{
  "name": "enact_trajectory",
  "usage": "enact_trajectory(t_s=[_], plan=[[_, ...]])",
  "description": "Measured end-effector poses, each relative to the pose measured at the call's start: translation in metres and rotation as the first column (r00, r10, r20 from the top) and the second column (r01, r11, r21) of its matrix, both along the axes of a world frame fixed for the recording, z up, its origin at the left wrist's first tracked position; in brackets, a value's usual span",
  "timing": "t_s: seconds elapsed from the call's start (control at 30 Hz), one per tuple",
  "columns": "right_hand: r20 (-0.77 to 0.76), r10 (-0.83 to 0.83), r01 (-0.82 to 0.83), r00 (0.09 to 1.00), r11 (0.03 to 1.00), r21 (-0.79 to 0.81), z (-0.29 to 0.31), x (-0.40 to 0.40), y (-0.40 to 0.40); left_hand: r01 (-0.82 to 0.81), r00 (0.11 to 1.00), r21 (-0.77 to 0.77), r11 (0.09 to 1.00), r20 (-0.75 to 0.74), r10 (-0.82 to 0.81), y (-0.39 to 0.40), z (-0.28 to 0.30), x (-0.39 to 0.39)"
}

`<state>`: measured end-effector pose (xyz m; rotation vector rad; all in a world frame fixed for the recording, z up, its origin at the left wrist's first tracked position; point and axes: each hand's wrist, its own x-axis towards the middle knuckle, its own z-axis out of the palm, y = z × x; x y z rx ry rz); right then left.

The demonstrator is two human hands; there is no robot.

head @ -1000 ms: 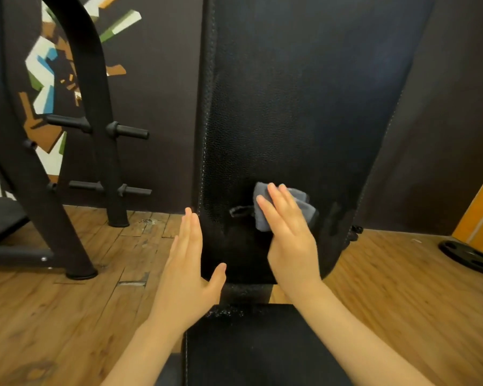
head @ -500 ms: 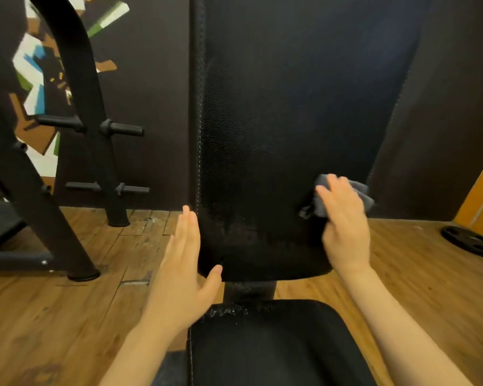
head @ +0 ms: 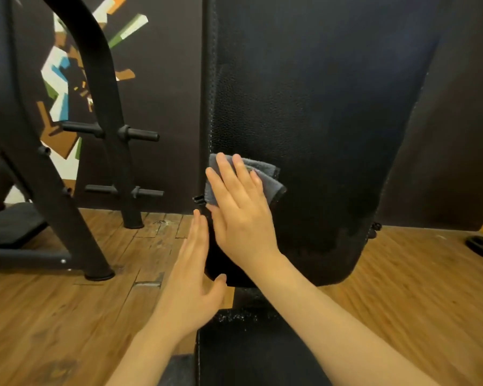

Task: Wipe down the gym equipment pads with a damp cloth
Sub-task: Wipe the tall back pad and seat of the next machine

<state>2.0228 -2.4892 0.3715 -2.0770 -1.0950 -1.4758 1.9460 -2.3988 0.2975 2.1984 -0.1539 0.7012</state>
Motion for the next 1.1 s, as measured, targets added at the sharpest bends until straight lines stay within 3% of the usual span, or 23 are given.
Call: enact_trajectory(t_s=[0.23, 0.5, 0.67, 0.93, 1.03, 1.1], plan=[[0.050, -0.009, 0.025, 0.999, 0.950, -0.312, -0.047, 0.004, -0.029, 0.014, 1.000, 0.013, 1.000, -0.025, -0.013, 0.001, 0.002, -0.002], [0.081, 0.064, -0.030, 0.995, 0.932, -0.361, -0.041, 0.008, -0.034, 0.017, 1.000, -0.017, 1.000, 0.008, -0.017, 0.002, 0.000, 0.001], [0.146, 0.075, 0.003, 0.986, 0.883, -0.470, -0.041, 0.033, -0.082, -0.118, 0.990, 0.063, 0.991, 0.089, 0.112, -0.005, -0.008, 0.005], [-0.022, -0.174, 0.152, 0.985, 0.910, -0.386, -0.035, 0.043, -0.190, -0.194, 0.980, 0.138, 0.971, 0.079, 0.185, -0.014, -0.006, 0.007], [-0.039, -0.125, 0.109, 0.991, 0.951, -0.290, -0.026, 0.033, -0.186, -0.202, 0.978, 0.134, 0.970, 0.073, 0.193, -0.018, -0.005, 0.006], [-0.008, -0.080, 0.079, 0.997, 0.988, -0.131, -0.003, 0.029, -0.180, -0.249, 0.968, 0.160, 0.955, 0.085, 0.238, -0.020, -0.006, 0.009]])
